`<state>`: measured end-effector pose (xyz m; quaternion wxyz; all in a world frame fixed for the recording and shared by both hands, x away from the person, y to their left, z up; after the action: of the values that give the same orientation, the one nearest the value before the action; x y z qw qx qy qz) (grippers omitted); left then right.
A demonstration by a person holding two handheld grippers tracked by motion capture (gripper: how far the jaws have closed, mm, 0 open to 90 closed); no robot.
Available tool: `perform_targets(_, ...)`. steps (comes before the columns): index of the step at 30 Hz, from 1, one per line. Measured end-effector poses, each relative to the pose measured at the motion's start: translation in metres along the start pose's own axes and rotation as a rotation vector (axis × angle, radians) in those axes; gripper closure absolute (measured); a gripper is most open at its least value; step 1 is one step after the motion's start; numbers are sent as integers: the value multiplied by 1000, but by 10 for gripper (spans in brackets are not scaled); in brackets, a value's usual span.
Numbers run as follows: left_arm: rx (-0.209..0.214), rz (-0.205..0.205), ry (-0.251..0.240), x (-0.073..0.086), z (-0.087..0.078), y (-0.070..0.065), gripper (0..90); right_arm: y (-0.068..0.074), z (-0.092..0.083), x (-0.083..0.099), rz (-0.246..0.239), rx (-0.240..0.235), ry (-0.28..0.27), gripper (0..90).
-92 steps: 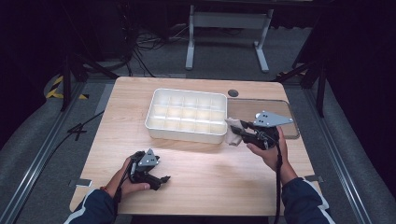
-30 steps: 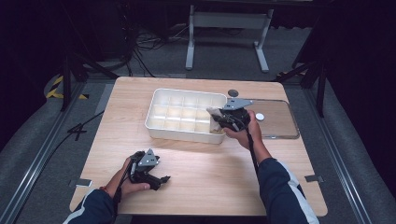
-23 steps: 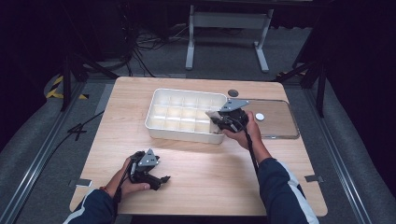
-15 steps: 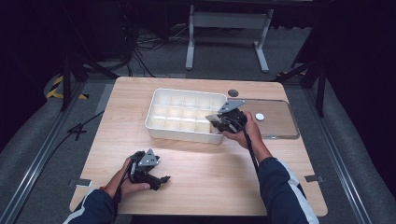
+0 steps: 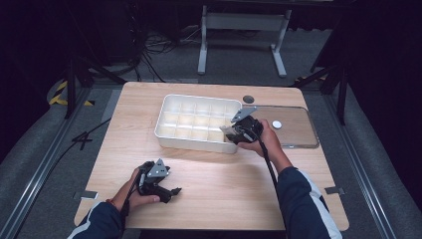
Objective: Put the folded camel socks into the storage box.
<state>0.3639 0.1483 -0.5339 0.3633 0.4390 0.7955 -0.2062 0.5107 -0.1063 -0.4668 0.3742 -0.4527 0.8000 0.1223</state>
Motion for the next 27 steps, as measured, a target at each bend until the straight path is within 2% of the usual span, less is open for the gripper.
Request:
perform_targets(3,0,0,0,0,0,0,133,-1,-2,-1,19,-25,10,626)
perform_targets(7,0,-4,-3,0,0,0,133,-1,-2,-3,14,-31,36,673)
perform_targets(14,0,-4,-3,0,0,0,133,1,2,-5,-25,-50,109,698)
perform_targets(21,-1,-6,-1,0,0,0,131,0,7,-4,-30,-88,166,719)
perform_targets(27,-4,-10,-2,0,1,-1,127,-1,9,-4,-55,-104,213,730)
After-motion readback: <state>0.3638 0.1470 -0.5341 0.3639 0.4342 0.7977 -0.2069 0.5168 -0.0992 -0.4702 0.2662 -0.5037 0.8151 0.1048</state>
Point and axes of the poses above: each handheld gripper's, and its own axes: z roughly forward along the jaws, x roughly out of its underside, y roughly to its left, the point moved 7 cm from there along z, roughly forward along the jaws, and after that the axes turned 6 degrees about -y, right-handed, at the moved point
